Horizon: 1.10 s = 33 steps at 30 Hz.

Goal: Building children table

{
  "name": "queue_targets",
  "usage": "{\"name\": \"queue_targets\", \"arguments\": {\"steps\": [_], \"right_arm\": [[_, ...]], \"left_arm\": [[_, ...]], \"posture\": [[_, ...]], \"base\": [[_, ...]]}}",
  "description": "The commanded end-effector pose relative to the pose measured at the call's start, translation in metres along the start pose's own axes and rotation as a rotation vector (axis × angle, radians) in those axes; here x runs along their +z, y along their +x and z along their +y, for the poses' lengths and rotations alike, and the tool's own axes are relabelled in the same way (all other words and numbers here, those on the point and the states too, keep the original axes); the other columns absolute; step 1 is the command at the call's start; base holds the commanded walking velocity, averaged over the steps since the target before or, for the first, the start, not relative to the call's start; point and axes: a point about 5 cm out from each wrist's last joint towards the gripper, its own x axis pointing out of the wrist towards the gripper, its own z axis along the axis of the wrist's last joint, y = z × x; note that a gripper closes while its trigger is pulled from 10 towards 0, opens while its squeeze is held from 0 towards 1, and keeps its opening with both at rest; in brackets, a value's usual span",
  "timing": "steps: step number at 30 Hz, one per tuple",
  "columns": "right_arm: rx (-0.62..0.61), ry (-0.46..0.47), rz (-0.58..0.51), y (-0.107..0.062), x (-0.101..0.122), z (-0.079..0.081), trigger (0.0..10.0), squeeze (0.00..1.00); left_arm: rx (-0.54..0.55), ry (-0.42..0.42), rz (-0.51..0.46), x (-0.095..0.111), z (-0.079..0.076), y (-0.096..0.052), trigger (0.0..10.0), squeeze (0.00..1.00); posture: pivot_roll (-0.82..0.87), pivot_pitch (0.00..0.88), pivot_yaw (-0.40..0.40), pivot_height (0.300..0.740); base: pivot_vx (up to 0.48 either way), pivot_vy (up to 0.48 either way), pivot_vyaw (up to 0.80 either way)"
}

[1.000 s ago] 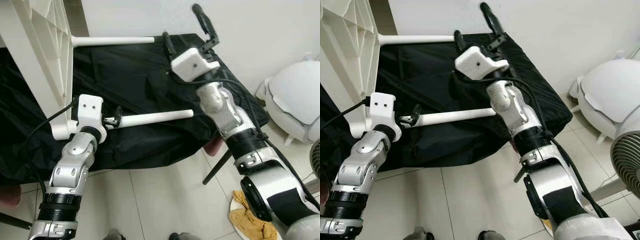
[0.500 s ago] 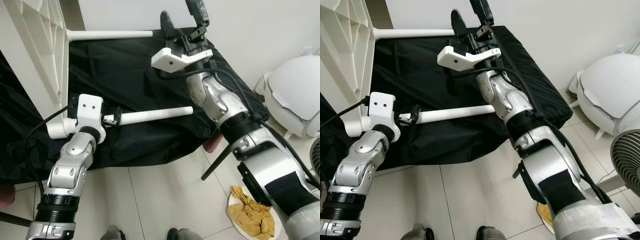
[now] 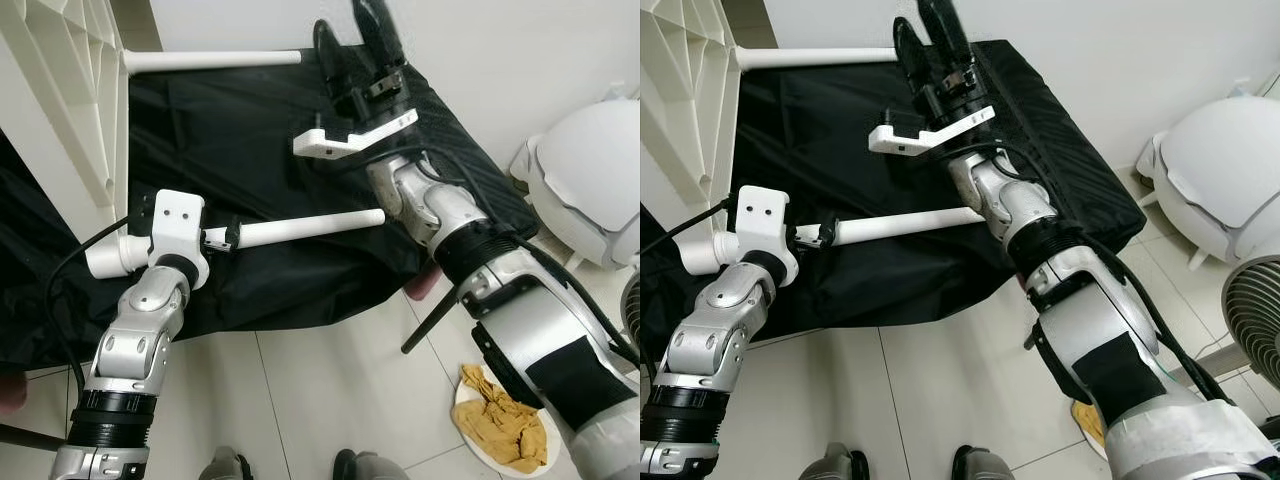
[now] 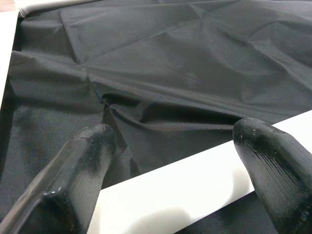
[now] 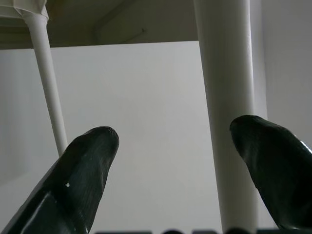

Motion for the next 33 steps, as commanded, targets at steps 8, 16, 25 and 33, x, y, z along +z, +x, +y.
{"name": "queue_targets", "arguments": {"steps": [8,16,25,33], "right_arm": [[-0.081,-0.016,-0.083,0.004,0.010,-0.002,10.0,0.00],[-0.196,-0.039,-0.103,0.024,0.010,-0.014,10.0,0.00],[-0.225,-0.054,-0.068,0.047,0.006,-0.023,10.0,0.00],[-0.219,0.026,-0.004,0.063,0.007,-0.027,10.0,0.00]], "left_arm": [[-0.032,0.014,0.013,-0.001,0.000,-0.001,10.0,0.00],[-0.028,0.015,0.013,0.000,0.001,0.000,10.0,0.00],[-0.032,0.023,0.010,0.001,0.000,0.000,10.0,0.00],[-0.030,0.026,0.008,0.002,0.001,-0.001,10.0,0.00]], "posture": [[0.06,0.162,-0.010,0.740],[0.07,0.160,-0.010,0.740],[0.07,0.164,-0.013,0.740],[0.07,0.163,-0.017,0.740]], "base": [[0.000,0.000,0.00],[0.000,0.000,0.00],[0.000,0.000,0.00],[0.000,0.000,0.00]]}}
